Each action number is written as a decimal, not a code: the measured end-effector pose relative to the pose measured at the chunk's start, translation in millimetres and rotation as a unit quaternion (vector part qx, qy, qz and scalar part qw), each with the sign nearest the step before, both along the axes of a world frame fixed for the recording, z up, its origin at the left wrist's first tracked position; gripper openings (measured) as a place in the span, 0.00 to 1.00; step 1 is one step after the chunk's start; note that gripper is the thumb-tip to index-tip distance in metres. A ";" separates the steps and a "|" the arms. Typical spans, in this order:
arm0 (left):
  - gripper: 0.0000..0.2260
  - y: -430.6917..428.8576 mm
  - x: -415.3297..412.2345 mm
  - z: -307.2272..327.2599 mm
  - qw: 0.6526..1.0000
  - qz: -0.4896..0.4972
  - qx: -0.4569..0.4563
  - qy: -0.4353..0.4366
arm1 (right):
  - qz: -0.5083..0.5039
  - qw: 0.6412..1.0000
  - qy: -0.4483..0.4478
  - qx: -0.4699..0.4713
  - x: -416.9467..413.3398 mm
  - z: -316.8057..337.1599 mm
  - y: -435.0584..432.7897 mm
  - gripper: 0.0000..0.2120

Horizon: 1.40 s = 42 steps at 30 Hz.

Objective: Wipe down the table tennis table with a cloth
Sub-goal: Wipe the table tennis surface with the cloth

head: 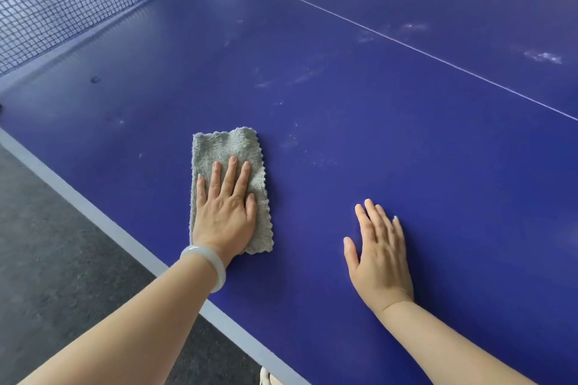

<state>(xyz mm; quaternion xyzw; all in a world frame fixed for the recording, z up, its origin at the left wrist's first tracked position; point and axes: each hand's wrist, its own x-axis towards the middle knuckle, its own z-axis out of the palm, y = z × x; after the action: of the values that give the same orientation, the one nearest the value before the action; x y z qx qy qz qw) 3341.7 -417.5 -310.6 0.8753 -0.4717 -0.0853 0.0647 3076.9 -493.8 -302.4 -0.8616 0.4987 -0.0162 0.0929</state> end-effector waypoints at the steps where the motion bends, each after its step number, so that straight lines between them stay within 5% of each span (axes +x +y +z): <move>1: 0.28 0.9 1.5 -0.2 1.000 -0.001 -0.001 0.002 | 0.001 1.000 -0.007 0.010 -0.6 2.0 -0.8 0.30; 6: 0.27 0.8 2.8 0.2 1.000 -0.008 -0.003 -0.001 | -0.054 0.993 -0.107 -0.020 -5.1 12.1 -39.1 0.21; 10: 0.28 2.8 -8.0 10.0 1.000 -0.023 0.008 -0.007 | -0.140 0.988 -0.058 0.009 14.9 20.6 -114.0 0.27; 15: 0.28 -17.0 -94.6 6.9 0.956 -0.294 -0.026 0.010 | -0.201 0.979 -0.025 0.013 50.1 0.0 -142.4 0.28; 19: 0.26 -91.1 -87.0 7.7 0.937 -0.350 -0.021 0.015 | -0.198 0.978 -0.055 -0.021 44.7 -8.4 -143.0 0.27; 25: 0.26 -138.4 56.7 5.3 0.993 -0.114 0.005 -0.021 | -0.204 0.978 -0.027 -0.043 47.4 -12.4 -142.1 0.29; 28: 0.28 -122.5 61.4 8.4 1.000 -0.020 0.015 -0.012 | -0.214 0.975 -0.029 -0.043 50.8 -9.9 -141.9 0.29; 33: 0.28 -123.1 -70.1 1.2 0.953 -0.299 -0.046 0.005 | -0.218 0.974 -0.036 -0.058 50.9 -7.9 -141.5 0.30; 37: 0.26 -183.5 -47.3 2.9 0.903 -0.427 -0.049 0.009 | -0.213 0.975 -0.024 -0.057 50.2 -6.7 -141.5 0.31; 42: 0.26 -226.4 79.9 6.9 0.978 -0.207 -0.011 -0.014 | -0.217 0.975 0.010 -0.041 52.0 -6.6 -140.5 0.32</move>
<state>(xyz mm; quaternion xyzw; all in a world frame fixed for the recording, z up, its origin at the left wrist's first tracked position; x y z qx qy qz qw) 3421.5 -643.8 -303.7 0.7589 -0.6445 -0.0795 0.0487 3128.9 -634.3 -308.9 -0.7358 0.6739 -0.0482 0.0466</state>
